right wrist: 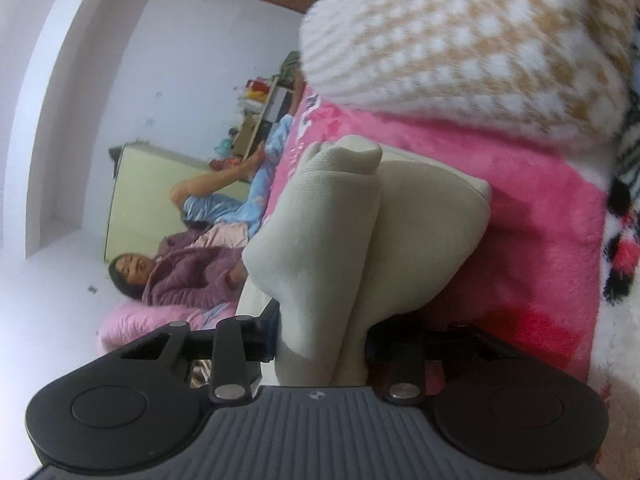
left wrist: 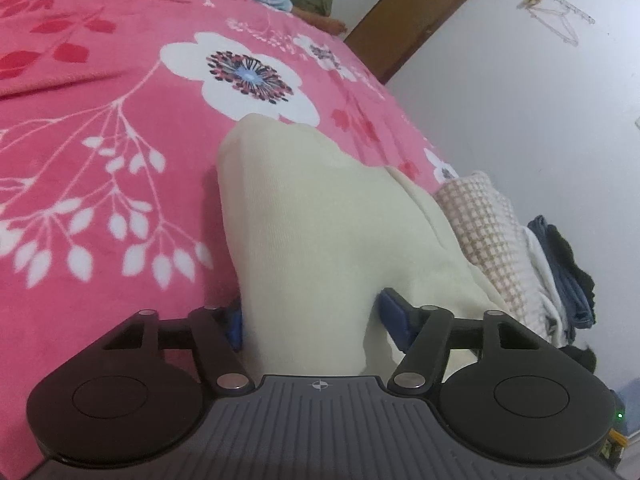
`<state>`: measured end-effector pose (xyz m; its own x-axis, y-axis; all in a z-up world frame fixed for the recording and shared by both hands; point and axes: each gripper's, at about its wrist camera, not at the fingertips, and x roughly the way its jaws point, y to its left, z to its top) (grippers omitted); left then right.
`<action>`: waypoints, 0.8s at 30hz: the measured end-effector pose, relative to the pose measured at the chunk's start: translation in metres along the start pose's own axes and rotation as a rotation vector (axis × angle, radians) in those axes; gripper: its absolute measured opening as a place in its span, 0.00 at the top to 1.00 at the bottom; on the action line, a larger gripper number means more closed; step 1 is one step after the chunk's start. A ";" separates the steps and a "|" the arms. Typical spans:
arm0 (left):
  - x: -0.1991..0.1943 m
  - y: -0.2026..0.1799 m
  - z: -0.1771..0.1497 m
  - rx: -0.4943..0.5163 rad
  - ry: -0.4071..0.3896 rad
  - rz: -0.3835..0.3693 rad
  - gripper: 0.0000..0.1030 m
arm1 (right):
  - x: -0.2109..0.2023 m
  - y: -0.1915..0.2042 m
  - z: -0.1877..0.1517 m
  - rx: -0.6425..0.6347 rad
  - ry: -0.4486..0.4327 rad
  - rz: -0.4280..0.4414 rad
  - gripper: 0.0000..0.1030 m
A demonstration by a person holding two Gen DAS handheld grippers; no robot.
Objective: Fold clothes
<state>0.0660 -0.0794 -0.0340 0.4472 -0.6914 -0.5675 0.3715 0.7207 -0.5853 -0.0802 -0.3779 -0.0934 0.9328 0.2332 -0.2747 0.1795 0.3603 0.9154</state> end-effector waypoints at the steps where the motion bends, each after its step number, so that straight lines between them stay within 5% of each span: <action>1: -0.004 0.001 0.001 0.001 -0.005 0.001 0.40 | 0.000 0.004 -0.001 -0.014 0.010 0.009 0.61; 17: -0.108 0.053 -0.016 -0.068 -0.129 0.145 0.40 | 0.034 0.066 -0.068 -0.178 0.305 0.175 0.62; 24: -0.107 0.063 -0.023 -0.098 -0.107 0.198 0.29 | 0.005 0.057 -0.068 -0.193 0.333 0.114 0.59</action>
<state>0.0235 0.0389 -0.0235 0.5888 -0.5240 -0.6154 0.1895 0.8296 -0.5252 -0.0866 -0.2948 -0.0625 0.7851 0.5505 -0.2838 -0.0112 0.4707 0.8822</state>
